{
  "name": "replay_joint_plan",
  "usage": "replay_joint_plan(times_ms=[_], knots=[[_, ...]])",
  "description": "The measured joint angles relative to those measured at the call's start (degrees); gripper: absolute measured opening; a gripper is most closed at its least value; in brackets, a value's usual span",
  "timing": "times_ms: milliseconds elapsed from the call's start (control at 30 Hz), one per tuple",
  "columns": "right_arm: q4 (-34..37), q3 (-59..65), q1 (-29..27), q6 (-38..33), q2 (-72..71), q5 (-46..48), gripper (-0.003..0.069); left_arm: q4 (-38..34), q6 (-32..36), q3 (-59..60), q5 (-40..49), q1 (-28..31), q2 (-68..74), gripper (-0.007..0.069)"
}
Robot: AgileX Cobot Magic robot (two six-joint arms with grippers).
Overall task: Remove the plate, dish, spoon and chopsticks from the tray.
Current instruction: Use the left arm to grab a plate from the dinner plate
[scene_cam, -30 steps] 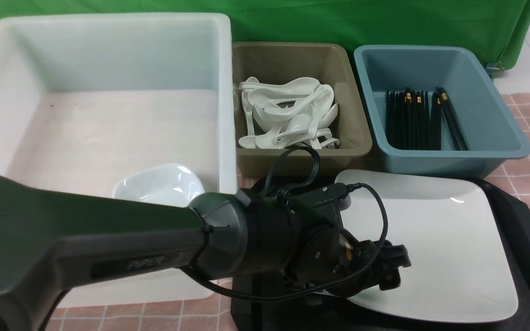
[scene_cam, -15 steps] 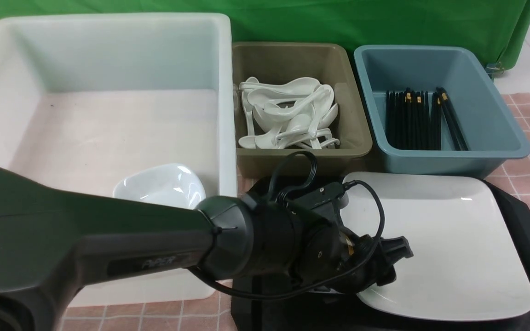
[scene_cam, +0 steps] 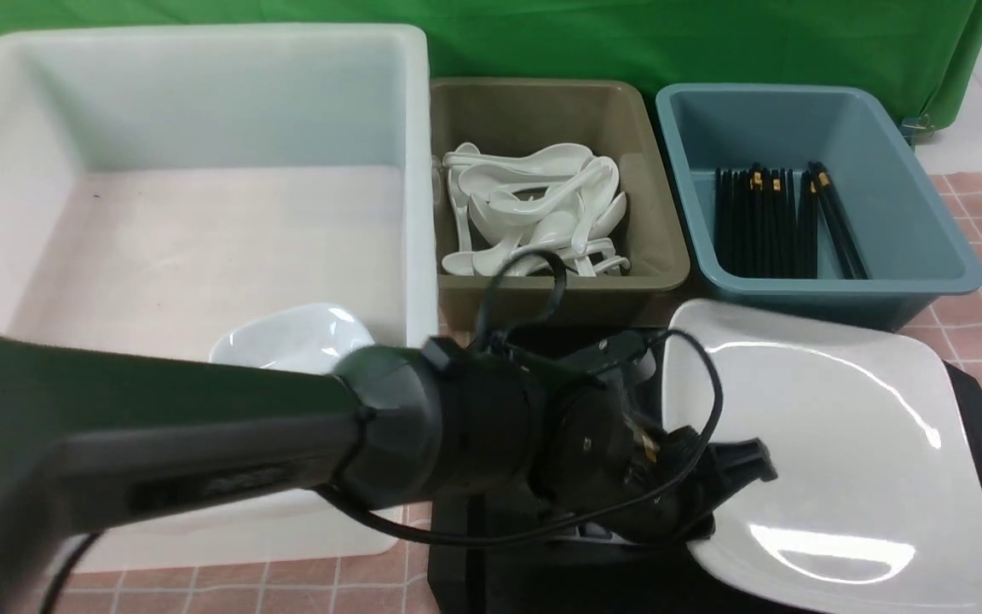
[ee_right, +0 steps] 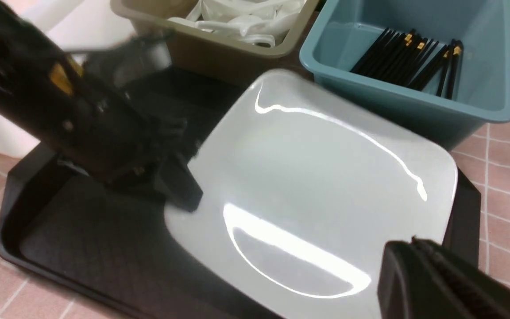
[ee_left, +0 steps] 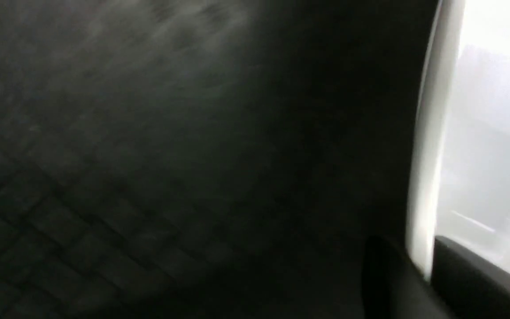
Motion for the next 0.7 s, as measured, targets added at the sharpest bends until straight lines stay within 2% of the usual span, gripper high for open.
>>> replay_joint_plan(times_ms=[567, 700], knots=[[-0.2, 0.0, 0.0, 0.0, 0.0, -0.1, 0.0030, 2.3, 4.5, 0.5, 0.9, -0.1, -16.9, 0.0027], [-0.5, 0.0, 0.0, 0.0, 0.0, -0.1, 0.0030, 2.8, 5.0, 0.5, 0.6, 3.1, -21.2, 0.0027]])
